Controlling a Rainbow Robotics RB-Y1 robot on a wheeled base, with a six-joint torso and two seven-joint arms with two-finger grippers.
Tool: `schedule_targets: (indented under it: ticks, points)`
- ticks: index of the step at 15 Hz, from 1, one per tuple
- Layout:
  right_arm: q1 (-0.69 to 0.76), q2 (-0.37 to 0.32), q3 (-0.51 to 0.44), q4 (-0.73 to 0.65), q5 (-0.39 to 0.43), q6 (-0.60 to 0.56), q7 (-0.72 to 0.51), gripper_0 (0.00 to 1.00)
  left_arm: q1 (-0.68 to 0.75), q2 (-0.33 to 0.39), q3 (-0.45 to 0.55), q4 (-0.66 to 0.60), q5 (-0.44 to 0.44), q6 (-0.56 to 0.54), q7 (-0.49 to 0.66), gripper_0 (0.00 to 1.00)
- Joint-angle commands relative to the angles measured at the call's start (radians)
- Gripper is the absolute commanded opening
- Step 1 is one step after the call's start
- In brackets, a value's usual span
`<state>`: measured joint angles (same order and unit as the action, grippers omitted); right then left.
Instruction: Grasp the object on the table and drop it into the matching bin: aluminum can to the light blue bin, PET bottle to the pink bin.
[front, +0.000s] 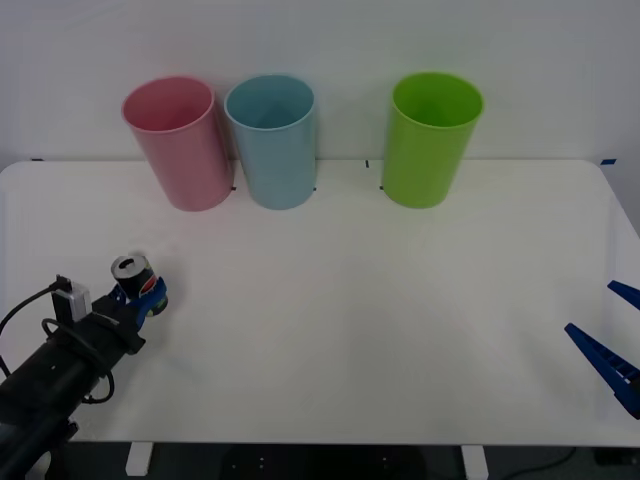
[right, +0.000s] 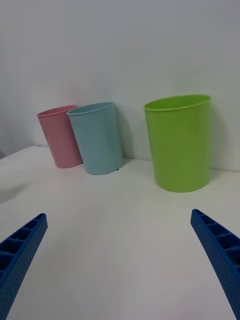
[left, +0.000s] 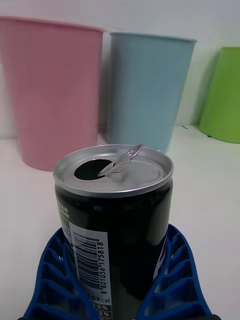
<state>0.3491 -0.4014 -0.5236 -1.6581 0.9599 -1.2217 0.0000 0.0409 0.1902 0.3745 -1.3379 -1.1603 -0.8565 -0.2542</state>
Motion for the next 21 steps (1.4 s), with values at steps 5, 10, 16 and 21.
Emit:
schedule_targets:
  ticks: [5, 10, 16, 21]
  points:
    - [0.0, 0.0, 0.0, 0.0, 0.0, 0.0, 0.0, 1.0, -0.003, 0.0, -0.022, -0.164, 0.039, 0.001, 0.122, 0.0]
    - [0.0, 0.0, 0.0, 0.0, 0.0, 0.0, 0.0, 1.0, -0.009, 0.0, -0.082, -0.308, 0.028, 0.071, 0.276, 0.0]
    - [0.0, 0.0, 0.0, 0.0, 0.0, 0.0, 0.0, 1.0, -0.116, 0.0, -0.16, -0.346, -0.002, 0.157, 0.385, 0.0]
    - [0.0, 0.0, 0.0, 0.0, 0.0, 0.0, 0.0, 1.0, -0.208, 0.0, -0.19, -0.346, -0.033, 0.341, 0.48, 0.0]
